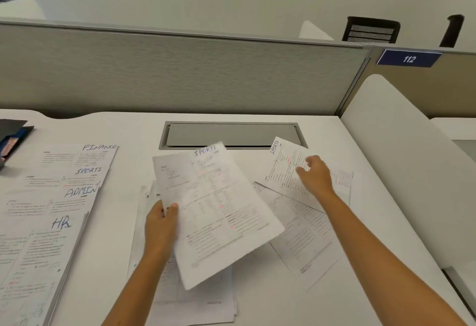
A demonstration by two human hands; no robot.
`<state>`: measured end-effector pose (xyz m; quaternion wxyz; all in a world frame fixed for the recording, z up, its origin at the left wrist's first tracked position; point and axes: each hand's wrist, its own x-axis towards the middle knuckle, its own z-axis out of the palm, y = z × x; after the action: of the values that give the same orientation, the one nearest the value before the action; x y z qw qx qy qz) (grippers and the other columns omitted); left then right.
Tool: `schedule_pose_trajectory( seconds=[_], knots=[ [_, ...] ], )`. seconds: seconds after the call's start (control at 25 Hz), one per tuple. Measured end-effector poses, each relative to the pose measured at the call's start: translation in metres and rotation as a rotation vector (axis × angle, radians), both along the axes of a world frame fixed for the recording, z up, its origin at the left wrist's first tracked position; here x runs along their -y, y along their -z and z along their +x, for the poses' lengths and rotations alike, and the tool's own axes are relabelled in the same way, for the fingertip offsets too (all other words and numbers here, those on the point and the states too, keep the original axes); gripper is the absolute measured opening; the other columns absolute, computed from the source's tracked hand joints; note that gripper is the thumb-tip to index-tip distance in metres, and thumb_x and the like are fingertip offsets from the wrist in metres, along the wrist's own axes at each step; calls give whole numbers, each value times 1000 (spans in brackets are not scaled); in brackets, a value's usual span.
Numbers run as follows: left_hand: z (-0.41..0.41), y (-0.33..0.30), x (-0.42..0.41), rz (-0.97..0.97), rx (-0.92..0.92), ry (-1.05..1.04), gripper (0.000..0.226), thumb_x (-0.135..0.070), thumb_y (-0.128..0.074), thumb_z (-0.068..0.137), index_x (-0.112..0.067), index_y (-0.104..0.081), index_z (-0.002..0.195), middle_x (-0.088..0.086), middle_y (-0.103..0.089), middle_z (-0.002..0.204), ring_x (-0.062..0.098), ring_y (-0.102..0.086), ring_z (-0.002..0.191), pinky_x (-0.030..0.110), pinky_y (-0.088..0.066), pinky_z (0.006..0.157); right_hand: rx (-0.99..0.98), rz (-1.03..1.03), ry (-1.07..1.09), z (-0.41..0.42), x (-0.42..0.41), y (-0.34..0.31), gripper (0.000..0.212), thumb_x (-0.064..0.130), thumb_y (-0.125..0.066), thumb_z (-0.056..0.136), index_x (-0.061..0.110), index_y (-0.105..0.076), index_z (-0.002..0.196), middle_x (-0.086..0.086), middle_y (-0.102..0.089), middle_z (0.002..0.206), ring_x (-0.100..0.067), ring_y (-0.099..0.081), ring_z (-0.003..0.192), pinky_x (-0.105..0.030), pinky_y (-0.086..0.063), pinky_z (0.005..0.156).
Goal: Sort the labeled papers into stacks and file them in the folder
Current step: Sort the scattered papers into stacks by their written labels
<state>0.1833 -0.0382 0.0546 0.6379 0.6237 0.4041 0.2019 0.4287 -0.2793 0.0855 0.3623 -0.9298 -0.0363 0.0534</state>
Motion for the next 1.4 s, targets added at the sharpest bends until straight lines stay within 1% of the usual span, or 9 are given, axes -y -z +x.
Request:
schedule_pose_trajectory(
  seconds=[0.28,0.48,0.64,0.76,0.92,1.04,1.2,1.28,1.4],
  knots=[
    [-10,22,-5,171,-141,51,15,-21,-48,98,-30,-55,88,0,-65,87,22,-62,80,40,-53,65,-85,-458,-127,89,35,21,81,37,-75,77,18,-32,142,-14,-33,146,-40,-30,134,-52,-27,108],
    [-9,29,-6,212,-163,49,15,-24,-51,97,-13,-60,95,4,-68,85,23,-65,78,32,-52,59,-147,-545,-280,129,18,27,98,45,-80,68,25,-23,145,-10,-35,146,-39,-30,135,-57,-25,108],
    [-6,28,-8,150,-159,28,18,-27,-52,96,-11,-61,92,3,-71,87,22,-68,80,31,-53,63,-136,-617,-283,140,15,30,87,47,-81,65,28,-35,137,-12,-44,134,-37,-37,127,-53,-32,102],
    [-5,29,-10,106,-151,0,26,-29,-53,96,-5,-59,90,9,-70,87,28,-67,80,37,-54,67,-66,-646,-238,144,14,29,56,43,-77,73,24,-56,122,-10,-58,117,-34,-45,115,-44,-34,93],
    [-7,29,-13,32,-150,-1,26,-31,-52,96,-10,-57,82,7,-69,85,25,-65,76,40,-53,67,156,-404,-204,139,22,7,18,25,-64,87,10,-67,97,-11,-65,96,-34,-57,94,-36,-36,79],
    [-8,25,-13,27,-140,17,26,-29,-51,97,-12,-55,77,4,-67,80,21,-62,71,32,-49,59,396,-155,-133,133,26,-41,19,13,-60,88,1,-68,99,-20,-67,95,-35,-60,90,-31,-37,74],
    [-9,27,-18,21,-159,40,27,-30,-51,97,-7,-59,84,9,-70,89,29,-67,79,43,-56,69,678,51,-35,110,17,-118,23,17,-58,87,1,-69,101,-17,-68,93,-22,-55,78,-19,-32,68],
    [-10,30,-20,18,-167,45,33,-32,-51,96,0,-59,89,15,-70,92,36,-67,84,51,-56,76,733,148,-19,95,9,-148,25,20,-58,87,5,-70,103,-4,-65,91,-11,-55,71,-14,-36,65],
    [-11,31,-22,-17,-160,59,37,-31,-51,96,5,-55,91,19,-68,94,33,-65,78,44,-54,70,632,210,-62,78,-9,-163,23,21,-61,86,8,-69,103,1,-61,89,-6,-53,71,-13,-41,66]
  ],
)
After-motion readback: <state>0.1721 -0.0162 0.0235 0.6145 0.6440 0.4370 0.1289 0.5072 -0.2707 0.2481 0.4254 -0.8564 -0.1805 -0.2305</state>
